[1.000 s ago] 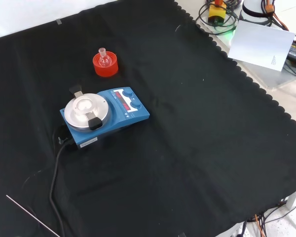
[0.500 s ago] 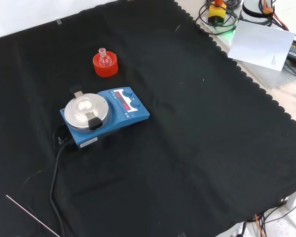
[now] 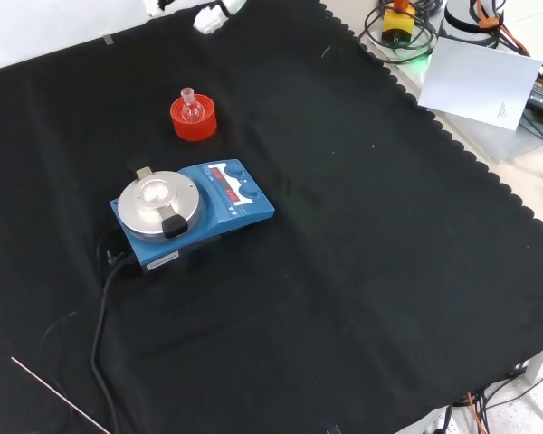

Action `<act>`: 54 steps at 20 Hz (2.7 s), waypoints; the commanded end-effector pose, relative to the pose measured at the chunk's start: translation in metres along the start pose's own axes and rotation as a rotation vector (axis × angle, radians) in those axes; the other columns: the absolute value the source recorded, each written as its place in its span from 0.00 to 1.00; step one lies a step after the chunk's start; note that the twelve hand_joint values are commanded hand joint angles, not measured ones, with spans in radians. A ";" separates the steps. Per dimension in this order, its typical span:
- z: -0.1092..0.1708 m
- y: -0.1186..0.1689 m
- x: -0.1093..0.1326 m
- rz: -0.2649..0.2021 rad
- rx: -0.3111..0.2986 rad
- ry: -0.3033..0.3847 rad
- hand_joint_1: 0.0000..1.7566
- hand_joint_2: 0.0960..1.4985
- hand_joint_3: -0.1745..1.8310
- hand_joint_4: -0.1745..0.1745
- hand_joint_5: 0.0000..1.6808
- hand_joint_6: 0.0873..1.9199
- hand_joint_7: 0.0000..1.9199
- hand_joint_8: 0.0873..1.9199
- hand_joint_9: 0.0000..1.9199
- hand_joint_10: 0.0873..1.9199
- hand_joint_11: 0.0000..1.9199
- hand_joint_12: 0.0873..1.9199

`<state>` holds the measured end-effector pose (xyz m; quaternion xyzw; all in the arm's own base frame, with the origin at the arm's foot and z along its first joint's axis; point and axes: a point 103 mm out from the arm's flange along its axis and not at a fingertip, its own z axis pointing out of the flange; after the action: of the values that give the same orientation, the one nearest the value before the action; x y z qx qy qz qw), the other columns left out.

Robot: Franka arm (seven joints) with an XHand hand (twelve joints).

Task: Pick up the round-bottom flask.

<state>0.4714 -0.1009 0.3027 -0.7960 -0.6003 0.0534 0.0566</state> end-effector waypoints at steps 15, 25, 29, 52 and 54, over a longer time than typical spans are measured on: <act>0.098 0.055 -0.049 0.038 0.055 0.169 0.35 0.62 0.23 0.41 0.26 0.00 0.13 0.24 0.15 0.28 0.00 0.54; 0.136 0.060 -0.065 0.055 0.070 0.219 0.43 0.46 0.37 0.42 0.31 0.00 0.14 0.25 0.17 0.28 0.00 0.57; 0.152 0.062 -0.073 0.055 0.088 0.223 0.44 0.45 0.37 0.42 0.32 0.00 0.15 0.26 0.18 0.28 0.00 0.58; 0.187 0.068 -0.080 0.036 0.100 0.219 0.48 0.40 0.40 0.42 0.34 0.00 0.15 0.26 0.19 0.28 0.00 0.58; 0.187 0.068 -0.080 0.036 0.099 0.221 0.48 0.40 0.41 0.43 0.36 0.00 0.15 0.26 0.19 0.28 0.00 0.58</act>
<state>0.4858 -0.1918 0.1090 -0.8037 -0.5728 -0.0036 0.1611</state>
